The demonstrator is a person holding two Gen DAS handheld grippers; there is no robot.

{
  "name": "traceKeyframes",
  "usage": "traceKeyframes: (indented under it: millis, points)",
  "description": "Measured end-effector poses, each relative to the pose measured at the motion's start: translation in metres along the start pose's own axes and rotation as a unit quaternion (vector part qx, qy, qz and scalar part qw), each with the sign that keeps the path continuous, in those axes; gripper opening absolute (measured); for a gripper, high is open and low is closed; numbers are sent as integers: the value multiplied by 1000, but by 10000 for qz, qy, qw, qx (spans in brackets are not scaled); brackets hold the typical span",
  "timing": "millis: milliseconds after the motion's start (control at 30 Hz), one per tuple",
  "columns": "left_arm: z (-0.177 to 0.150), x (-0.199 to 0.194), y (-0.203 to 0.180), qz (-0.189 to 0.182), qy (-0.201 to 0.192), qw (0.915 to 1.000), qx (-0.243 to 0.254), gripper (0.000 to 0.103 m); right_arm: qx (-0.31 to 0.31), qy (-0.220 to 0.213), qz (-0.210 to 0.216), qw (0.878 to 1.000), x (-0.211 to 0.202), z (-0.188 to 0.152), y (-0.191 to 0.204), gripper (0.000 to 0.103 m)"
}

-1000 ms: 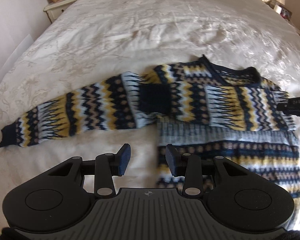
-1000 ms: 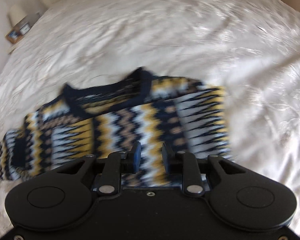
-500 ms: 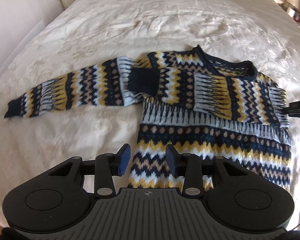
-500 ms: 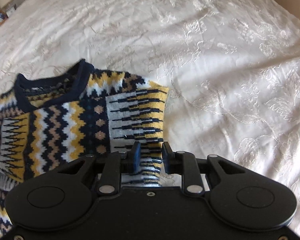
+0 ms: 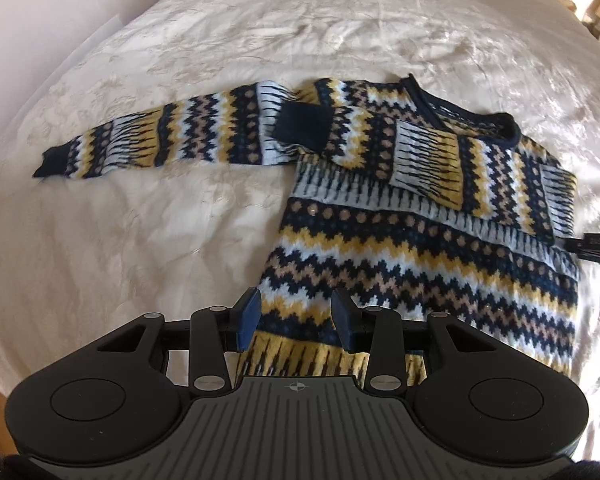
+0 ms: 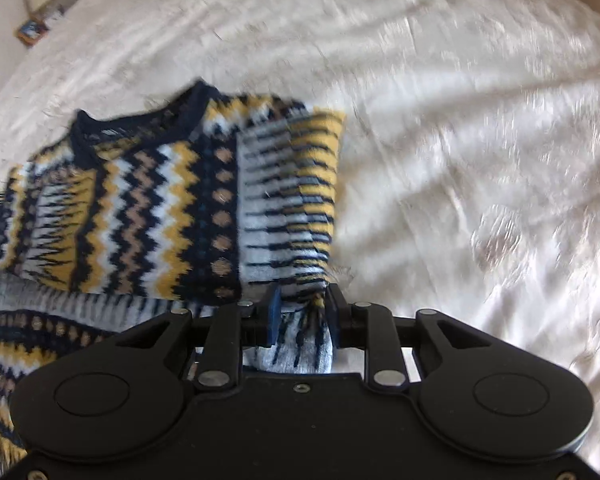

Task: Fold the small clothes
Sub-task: 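Lower the cuff onto the sweater body and open the right gripper, then move the left gripper to the other sleeve's navy cuff and grasp it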

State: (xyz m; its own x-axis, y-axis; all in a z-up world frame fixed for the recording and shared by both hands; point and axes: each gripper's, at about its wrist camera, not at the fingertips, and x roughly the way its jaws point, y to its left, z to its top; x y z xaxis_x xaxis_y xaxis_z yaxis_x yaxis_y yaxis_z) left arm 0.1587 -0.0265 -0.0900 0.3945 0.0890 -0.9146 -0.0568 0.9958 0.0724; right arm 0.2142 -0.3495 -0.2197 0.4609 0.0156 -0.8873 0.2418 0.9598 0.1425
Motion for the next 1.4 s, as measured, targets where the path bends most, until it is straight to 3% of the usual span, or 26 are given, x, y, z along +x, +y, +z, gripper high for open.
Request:
traceKeyframes:
  millis: [200,267,467,667,800,1033,1133,1400]
  points:
    - [-7,-11,8,166,-145,9996,-198,38,-443,-462,300,9975,-39,-11,19,41]
    - [-8,-16,10,205,-236,9993,-223,38,-580,-515,414,9961,-48,-19,29,51]
    - [-15,-24,21,217,-346,9983,-412,38,-863,-368,869,9918,-64,-53,58,75]
    - [-19,-25,47,319,-475,9962,-655,38,-980,-207,1117,9887,-76,-81,81,80]
    - [-10,-21,80,312,-652,9930,-935,38,-1106,-255,1192,9864,-88,-87,96,84]
    - [13,0,151,120,-814,9886,-1263,38,-1162,-402,1279,9841,-107,-82,135,103]
    - [25,14,188,-71,-789,9853,-1512,38,-1149,-427,1414,9823,-111,-80,154,102]
    - [52,58,264,-87,-666,9810,-1821,39,-1153,-665,1323,9822,-115,-85,207,102]
